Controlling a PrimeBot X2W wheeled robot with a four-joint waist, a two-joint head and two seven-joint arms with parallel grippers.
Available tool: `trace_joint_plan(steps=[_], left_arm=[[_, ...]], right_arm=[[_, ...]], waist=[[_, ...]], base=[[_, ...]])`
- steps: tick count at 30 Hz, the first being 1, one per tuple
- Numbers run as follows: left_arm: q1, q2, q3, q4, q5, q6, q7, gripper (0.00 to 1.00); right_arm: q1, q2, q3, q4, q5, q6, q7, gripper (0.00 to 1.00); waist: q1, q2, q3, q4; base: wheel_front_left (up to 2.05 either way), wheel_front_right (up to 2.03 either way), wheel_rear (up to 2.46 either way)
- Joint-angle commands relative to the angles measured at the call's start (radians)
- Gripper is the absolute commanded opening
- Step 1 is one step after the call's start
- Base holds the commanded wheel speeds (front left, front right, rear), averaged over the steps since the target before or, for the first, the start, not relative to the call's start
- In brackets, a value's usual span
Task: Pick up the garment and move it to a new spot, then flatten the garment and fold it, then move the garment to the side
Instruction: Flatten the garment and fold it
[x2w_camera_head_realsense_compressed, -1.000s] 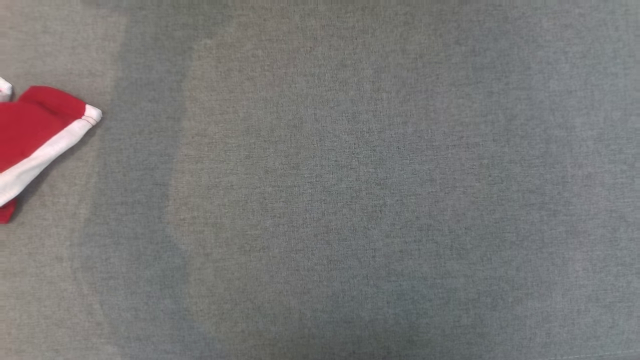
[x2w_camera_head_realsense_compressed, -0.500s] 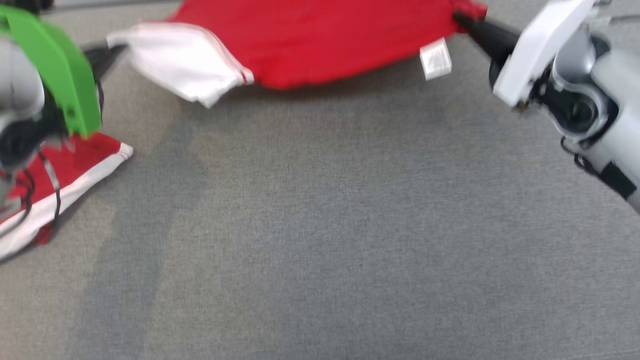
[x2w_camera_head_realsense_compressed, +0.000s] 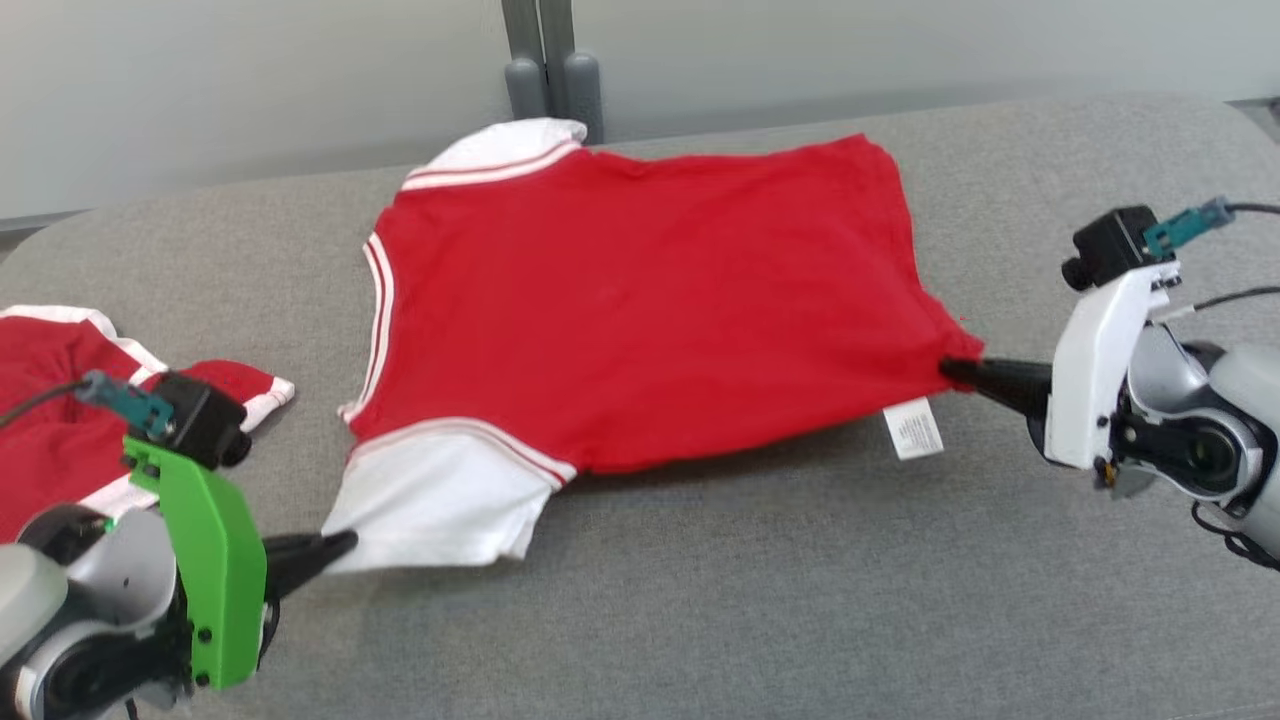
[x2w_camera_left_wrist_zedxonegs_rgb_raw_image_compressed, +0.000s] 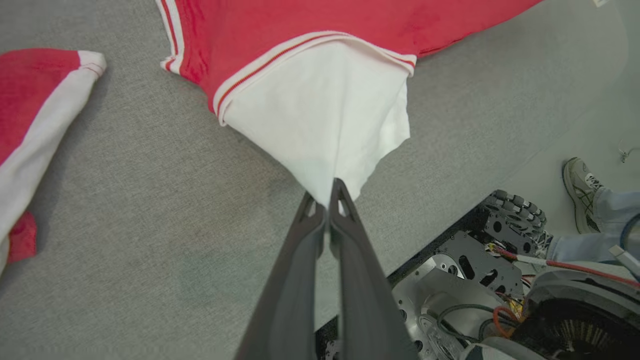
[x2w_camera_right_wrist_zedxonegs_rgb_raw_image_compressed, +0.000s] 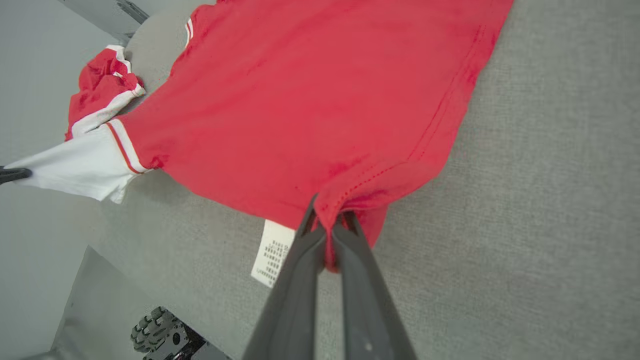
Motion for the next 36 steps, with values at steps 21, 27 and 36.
trace_joint_plan(steps=[21, 27, 36], left_arm=[[0.183, 0.199, -0.019, -0.296, -0.209, 0.063, 0.028, 0.0], [0.102, 0.154, 0.004, -0.225, -0.216, 0.059, 0.107, 0.0], [-0.059, 0.033, 0.026, -0.067, -0.206, 0.064, 0.234, 0.0]], right_arm=[[0.18, -0.269, 0.075, -0.249, 0.138, 0.0, 0.138, 0.0], [0.135, -0.233, 0.063, -0.22, 0.195, 0.0, 0.164, 0.0], [0.051, -0.195, 0.046, -0.158, 0.268, 0.0, 0.189, 0.0]], waist=[[0.0001, 0.0, 0.024, 0.0], [0.0001, 0.0, 0.056, -0.009], [0.0001, 0.0, 0.108, -0.018]], base=[[0.0, 0.0, 0.0], [0.0, 0.0, 0.0], [0.0, 0.0, 0.0]])
